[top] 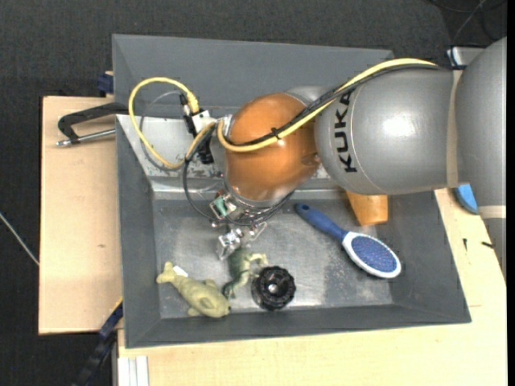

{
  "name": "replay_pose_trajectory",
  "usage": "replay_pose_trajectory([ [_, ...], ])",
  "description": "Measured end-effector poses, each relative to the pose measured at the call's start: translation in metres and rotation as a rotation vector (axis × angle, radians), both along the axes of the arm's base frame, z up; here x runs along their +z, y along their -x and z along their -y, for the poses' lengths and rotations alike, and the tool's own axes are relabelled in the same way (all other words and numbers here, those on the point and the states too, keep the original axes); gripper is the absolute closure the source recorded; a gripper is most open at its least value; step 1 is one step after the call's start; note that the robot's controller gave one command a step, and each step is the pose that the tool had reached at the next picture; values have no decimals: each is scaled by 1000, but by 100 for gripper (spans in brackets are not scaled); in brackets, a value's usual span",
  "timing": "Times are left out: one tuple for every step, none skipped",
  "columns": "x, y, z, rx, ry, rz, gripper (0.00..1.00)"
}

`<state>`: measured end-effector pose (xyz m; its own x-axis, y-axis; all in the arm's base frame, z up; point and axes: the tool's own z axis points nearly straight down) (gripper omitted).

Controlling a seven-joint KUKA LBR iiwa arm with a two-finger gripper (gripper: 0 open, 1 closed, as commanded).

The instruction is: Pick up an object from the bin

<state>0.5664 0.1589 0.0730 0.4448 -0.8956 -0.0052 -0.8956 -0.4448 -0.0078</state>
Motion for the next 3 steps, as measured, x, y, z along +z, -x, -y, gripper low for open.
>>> replay_pose_trajectory([
  [77,-2,-2,-3,2,5,100],
  [98,-3,-4,-7,3,2,100],
  [116,-4,-6,-11,3,1,100],
])
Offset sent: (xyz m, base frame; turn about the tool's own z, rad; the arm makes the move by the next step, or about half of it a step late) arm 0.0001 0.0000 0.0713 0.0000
